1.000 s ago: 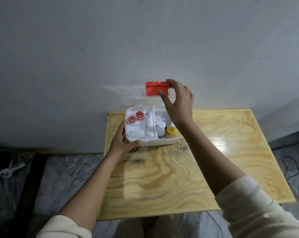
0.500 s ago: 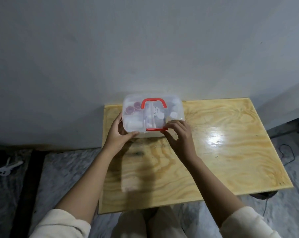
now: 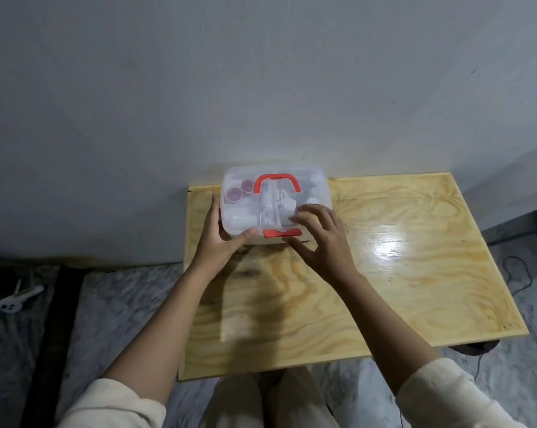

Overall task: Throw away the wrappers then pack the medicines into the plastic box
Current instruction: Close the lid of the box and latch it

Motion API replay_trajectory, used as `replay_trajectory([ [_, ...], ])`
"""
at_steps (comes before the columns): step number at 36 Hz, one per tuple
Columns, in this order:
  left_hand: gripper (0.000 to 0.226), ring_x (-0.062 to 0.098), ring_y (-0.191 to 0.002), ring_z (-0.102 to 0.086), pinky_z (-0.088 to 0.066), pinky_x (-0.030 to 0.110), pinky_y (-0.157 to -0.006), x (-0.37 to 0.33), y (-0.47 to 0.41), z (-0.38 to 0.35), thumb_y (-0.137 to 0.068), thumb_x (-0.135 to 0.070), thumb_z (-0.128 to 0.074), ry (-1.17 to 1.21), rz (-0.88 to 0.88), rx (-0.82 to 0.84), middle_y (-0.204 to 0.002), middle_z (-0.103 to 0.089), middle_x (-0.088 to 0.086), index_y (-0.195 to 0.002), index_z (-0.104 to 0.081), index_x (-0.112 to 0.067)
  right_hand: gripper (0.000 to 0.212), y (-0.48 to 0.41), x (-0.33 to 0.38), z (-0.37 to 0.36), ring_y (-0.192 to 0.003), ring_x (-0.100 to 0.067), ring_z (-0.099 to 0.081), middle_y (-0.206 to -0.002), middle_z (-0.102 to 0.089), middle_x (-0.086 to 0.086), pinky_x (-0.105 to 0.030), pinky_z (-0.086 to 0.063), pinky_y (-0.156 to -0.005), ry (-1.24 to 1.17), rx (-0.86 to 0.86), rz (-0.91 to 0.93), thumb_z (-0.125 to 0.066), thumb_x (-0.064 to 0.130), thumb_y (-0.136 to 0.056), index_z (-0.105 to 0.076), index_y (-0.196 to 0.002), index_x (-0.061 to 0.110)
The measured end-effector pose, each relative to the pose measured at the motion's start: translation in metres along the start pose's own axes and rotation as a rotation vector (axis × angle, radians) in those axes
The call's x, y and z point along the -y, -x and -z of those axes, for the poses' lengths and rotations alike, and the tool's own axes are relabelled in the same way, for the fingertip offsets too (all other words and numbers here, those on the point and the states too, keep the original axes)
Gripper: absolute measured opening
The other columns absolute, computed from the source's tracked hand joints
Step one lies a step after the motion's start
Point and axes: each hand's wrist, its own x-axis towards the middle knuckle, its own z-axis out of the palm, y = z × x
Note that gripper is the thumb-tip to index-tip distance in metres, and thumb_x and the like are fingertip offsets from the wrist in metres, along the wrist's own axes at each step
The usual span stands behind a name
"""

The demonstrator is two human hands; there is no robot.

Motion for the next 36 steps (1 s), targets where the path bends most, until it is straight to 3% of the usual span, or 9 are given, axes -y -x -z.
replay_trajectory([
  [6, 0.111, 0.012, -0.14, -0.032, -0.036, 0.049, -0.111, 0.0, -0.004, 0.004, -0.058, -0.066, -0.078, -0.064, -0.01, 0.005, -0.152, -0.033, -0.01, -0.148, -0.019, -0.039, 0.048, -0.007, -0.002, 0.002, -0.128, -0.019, -0.038, -0.131, -0.054, -0.004, -0.038, -0.022, -0.111, 0.061, 0.094, 0.048, -0.043, 0.059, -0.085, -0.054, -0.118, 0.027],
  [11, 0.111, 0.013, -0.141, -0.031, -0.035, 0.05, -0.112, 0.0, -0.003, -0.001, -0.061, -0.066, -0.077, -0.062, 0.015, 0.004, -0.153, -0.032, -0.011, -0.149, -0.013, -0.042, 0.041, -0.002, -0.003, -0.004, -0.131, -0.018, -0.035, -0.135, -0.053, -0.004, -0.036, -0.013, -0.116, 0.091, 0.091, 0.04, -0.043, 0.049, -0.09, -0.05, -0.123, 0.027],
  [15, 0.111, 0.014, -0.142, -0.03, -0.035, 0.051, -0.112, 0.001, -0.004, -0.002, -0.06, -0.069, -0.076, -0.053, 0.028, -0.003, -0.154, -0.031, -0.011, -0.148, -0.013, -0.043, 0.038, -0.002, -0.006, -0.007, -0.13, -0.023, -0.041, -0.134, -0.054, -0.005, -0.039, -0.018, -0.114, 0.167, 0.079, 0.061, -0.048, 0.043, -0.09, -0.048, -0.124, 0.025],
  [19, 0.114, 0.014, -0.143, -0.026, -0.033, 0.049, -0.113, 0.001, -0.004, -0.002, -0.059, -0.071, -0.073, -0.091, 0.001, -0.027, -0.156, -0.026, -0.01, -0.15, -0.011, -0.04, 0.05, -0.009, -0.009, -0.008, -0.128, -0.025, -0.044, -0.135, -0.053, -0.004, -0.038, -0.021, -0.11, 0.247, 0.102, 0.053, -0.055, 0.047, -0.085, -0.044, -0.129, 0.025],
  [22, 0.117, 0.013, -0.145, -0.022, -0.03, 0.047, -0.115, -0.001, -0.006, -0.002, -0.059, -0.073, -0.071, -0.104, -0.011, -0.037, -0.159, -0.02, -0.01, -0.151, -0.007, -0.037, 0.058, -0.014, -0.012, -0.008, -0.134, -0.024, -0.036, -0.143, -0.044, -0.002, -0.037, -0.018, -0.112, 0.296, 0.148, 0.055, -0.05, 0.054, -0.085, -0.037, -0.135, 0.027],
  [27, 0.1, 0.012, -0.146, -0.017, -0.025, 0.042, -0.117, -0.006, -0.009, -0.007, -0.076, -0.056, -0.068, -0.103, -0.049, -0.045, -0.16, -0.016, -0.01, -0.152, -0.008, -0.034, 0.063, -0.013, -0.015, -0.013, -0.142, -0.023, -0.02, -0.151, -0.032, -0.004, -0.04, -0.009, -0.116, 0.317, 0.169, 0.042, -0.049, 0.055, -0.087, -0.028, -0.14, 0.03],
  [36, 0.096, 0.012, -0.145, -0.019, -0.027, 0.04, -0.116, -0.009, -0.008, -0.008, -0.078, -0.05, -0.068, -0.088, -0.064, -0.046, -0.159, -0.019, -0.009, -0.152, -0.01, -0.031, 0.057, -0.012, -0.013, -0.018, -0.135, -0.026, -0.036, -0.143, -0.045, -0.005, -0.04, -0.019, -0.112, 0.286, 0.061, 0.034, -0.064, 0.039, -0.083, -0.042, -0.133, 0.026],
])
